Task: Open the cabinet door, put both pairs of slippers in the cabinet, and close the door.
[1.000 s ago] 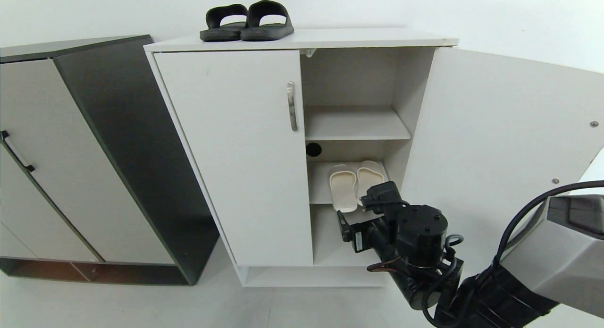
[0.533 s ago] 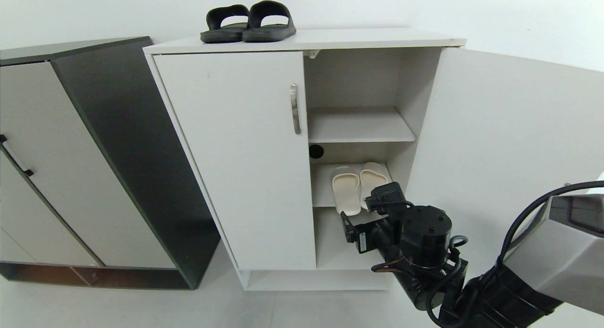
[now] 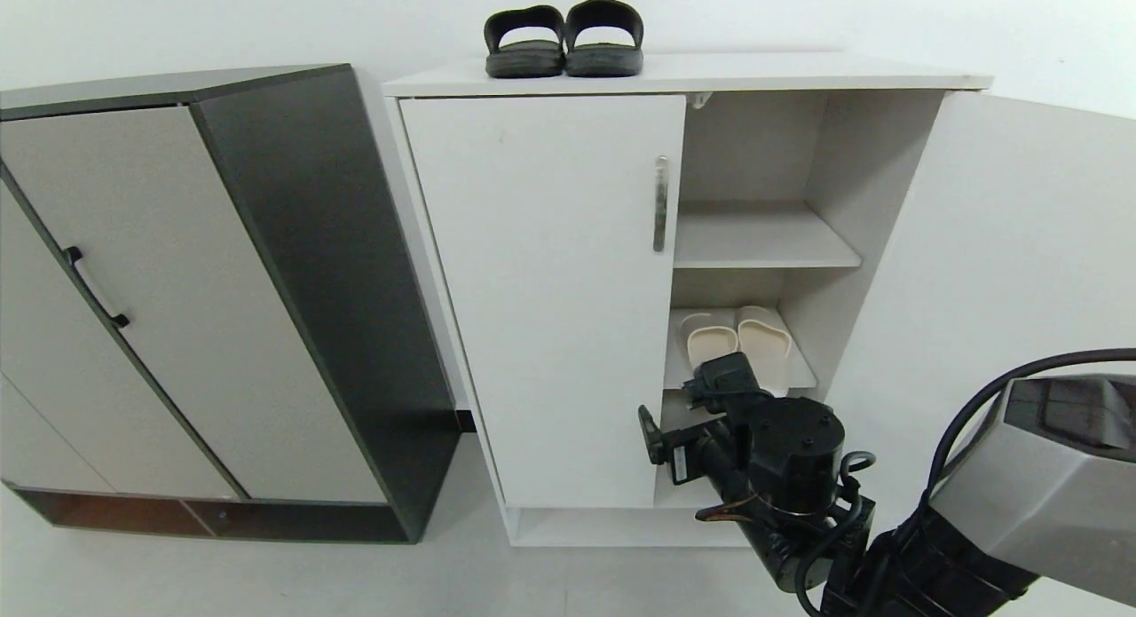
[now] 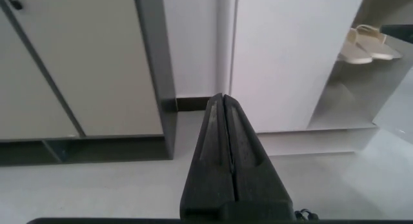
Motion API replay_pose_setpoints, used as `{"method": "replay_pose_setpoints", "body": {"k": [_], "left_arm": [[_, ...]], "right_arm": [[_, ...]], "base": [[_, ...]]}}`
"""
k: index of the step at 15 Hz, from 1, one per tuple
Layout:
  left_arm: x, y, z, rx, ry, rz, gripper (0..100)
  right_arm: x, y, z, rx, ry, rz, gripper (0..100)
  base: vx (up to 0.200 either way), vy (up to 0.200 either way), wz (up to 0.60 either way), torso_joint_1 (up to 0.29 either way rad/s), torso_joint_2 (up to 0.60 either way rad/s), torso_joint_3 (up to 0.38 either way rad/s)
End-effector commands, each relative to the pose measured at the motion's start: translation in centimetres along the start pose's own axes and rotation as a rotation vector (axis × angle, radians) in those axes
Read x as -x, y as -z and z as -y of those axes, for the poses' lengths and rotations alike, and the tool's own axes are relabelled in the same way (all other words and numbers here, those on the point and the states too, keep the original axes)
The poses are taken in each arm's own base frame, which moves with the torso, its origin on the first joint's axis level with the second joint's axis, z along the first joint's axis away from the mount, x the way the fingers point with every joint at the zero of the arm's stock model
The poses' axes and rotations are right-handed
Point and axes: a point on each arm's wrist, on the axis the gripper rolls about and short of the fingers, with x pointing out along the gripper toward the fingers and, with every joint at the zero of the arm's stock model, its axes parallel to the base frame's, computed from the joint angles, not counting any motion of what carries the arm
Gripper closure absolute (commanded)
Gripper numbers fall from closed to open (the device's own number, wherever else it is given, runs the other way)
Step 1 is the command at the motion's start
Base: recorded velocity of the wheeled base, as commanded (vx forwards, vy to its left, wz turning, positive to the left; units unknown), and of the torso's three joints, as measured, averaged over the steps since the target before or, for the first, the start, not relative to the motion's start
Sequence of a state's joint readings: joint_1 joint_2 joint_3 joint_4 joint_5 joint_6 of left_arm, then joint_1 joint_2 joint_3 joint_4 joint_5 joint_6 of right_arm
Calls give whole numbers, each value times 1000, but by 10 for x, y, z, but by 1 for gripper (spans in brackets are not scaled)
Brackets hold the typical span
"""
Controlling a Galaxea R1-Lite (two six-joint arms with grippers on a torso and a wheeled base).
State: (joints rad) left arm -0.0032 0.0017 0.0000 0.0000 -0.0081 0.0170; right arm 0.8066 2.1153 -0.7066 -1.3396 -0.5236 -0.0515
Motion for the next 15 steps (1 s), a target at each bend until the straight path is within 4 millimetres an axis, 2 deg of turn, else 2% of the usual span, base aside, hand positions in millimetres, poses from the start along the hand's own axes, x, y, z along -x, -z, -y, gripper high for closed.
{"method": "replay_pose_setpoints", "body": {"k": [1, 3, 5, 7, 11, 15], "left_arm": [[0, 0, 0, 0, -1, -1, 100], [0, 0, 0, 0, 1, -1, 100], [0, 0, 0, -1, 1, -1, 100], [0, 0, 0, -1, 1, -1, 100], [0, 0, 0, 2, 1, 0, 100], [0, 0, 0, 5, -1, 0, 100]], "right_arm": [[0, 3, -1, 5, -3, -6, 0], [-3, -3, 1, -12, 5, 24, 0], [-6, -14, 15, -31, 29, 71, 0], [-7, -10, 14, -24, 12, 63, 0], [-8, -13, 14, -39, 10, 96, 0], [-1, -7, 11, -17, -22, 73, 0]], "base": [[0, 200, 0, -2, -2, 2], [0, 200, 0, 2, 2, 2], [0, 200, 0, 2, -2, 0], [0, 200, 0, 2, 5, 2], [0, 0, 0, 0, 0, 0], [0, 0, 0, 0, 0, 0]]}}
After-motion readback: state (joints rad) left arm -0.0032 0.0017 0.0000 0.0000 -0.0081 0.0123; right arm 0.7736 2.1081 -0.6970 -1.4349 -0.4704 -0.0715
